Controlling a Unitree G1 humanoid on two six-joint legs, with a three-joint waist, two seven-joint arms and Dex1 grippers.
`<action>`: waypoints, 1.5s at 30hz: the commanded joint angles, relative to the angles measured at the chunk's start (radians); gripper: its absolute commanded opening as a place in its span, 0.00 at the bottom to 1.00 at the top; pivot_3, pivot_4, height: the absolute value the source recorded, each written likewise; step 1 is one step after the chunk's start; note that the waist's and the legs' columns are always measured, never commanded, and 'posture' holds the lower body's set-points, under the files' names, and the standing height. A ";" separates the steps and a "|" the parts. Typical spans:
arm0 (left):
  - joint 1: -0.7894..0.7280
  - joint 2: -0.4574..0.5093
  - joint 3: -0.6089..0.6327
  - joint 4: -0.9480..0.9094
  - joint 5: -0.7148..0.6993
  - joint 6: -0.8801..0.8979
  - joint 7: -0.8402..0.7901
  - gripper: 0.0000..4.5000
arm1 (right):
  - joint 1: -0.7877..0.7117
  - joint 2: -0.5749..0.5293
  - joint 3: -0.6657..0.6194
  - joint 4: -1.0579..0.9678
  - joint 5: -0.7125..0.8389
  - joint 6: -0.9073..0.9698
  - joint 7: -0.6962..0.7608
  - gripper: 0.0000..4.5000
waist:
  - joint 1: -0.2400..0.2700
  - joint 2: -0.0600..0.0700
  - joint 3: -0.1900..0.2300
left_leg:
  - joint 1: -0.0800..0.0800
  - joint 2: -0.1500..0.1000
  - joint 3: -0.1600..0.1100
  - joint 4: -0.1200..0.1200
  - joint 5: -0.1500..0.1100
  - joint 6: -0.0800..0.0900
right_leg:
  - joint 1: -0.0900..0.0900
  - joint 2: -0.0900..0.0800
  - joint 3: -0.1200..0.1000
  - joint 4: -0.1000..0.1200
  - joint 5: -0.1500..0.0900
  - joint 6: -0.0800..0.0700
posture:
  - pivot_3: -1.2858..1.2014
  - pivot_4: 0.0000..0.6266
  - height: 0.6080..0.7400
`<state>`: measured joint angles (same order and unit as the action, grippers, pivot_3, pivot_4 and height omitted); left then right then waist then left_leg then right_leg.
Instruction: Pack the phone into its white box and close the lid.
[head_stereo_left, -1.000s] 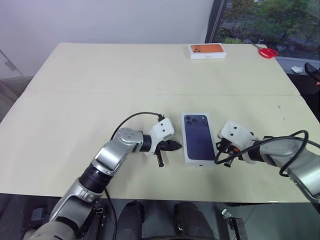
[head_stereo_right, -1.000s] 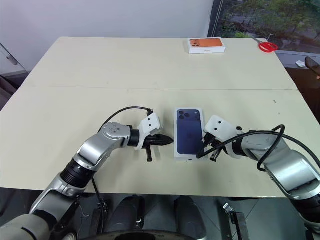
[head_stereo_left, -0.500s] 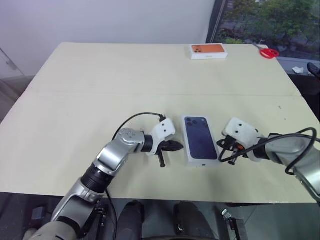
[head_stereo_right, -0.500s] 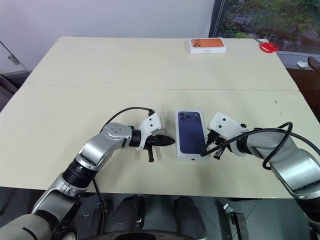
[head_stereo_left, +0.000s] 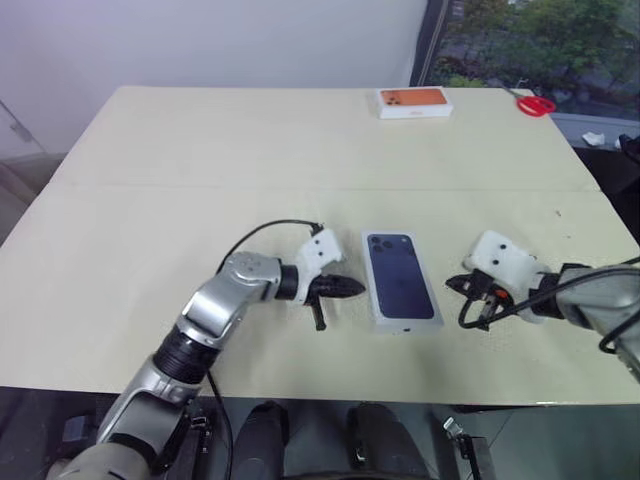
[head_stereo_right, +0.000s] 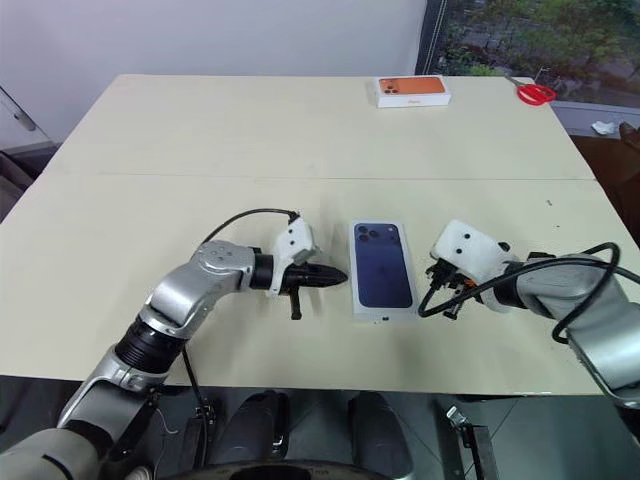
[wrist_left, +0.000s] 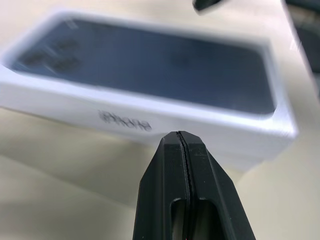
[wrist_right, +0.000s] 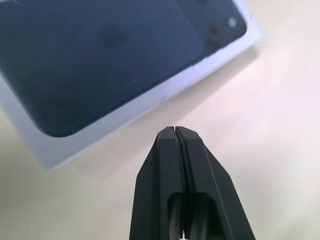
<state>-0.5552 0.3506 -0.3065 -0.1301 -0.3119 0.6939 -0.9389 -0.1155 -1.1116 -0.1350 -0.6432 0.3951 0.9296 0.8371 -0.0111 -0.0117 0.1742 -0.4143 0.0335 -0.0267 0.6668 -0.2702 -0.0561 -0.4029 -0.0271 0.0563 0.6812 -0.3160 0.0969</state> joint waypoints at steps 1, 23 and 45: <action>-0.075 -0.039 0.047 0.015 -0.027 -0.005 0.031 0.00 | 0.039 0.002 -0.065 -0.097 0.076 -0.017 0.059 0.01 | 0.005 0.000 0.000 | 0.000 0.000 0.000 0.000 0.000 0.000 | 0.001 0.000 0.000 0.000 0.000 0.000 | 0.52 0.24 0.93; -0.099 -0.097 -0.132 0.162 0.109 0.018 0.076 0.00 | 0.144 0.039 0.086 -0.107 -0.011 -0.046 -0.057 0.01 | -0.002 -0.004 -0.003 | 0.011 -0.001 -0.002 0.000 0.000 0.000 | 0.014 0.000 -0.002 -0.003 -0.001 0.001 | 0.52 0.24 0.93; -0.051 -0.137 0.259 0.150 -0.019 -0.055 0.257 0.00 | 0.002 0.196 0.000 0.007 -0.032 -0.110 -0.187 0.01 | -0.007 -0.003 -0.002 | 0.009 0.000 -0.003 -0.001 0.000 0.000 | 0.010 0.000 -0.001 -0.001 -0.001 0.001 | 0.52 0.24 0.93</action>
<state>-0.6211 0.1817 -0.1063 0.1066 -0.3034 0.6744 -0.6724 -0.0877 -0.9376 -0.0898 -0.6549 0.3755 0.8459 0.6895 -0.0181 -0.0152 0.1718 -0.4049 0.0336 -0.0294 0.6654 -0.2701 -0.0563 -0.3931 -0.0270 0.0554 0.6802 -0.3167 0.0979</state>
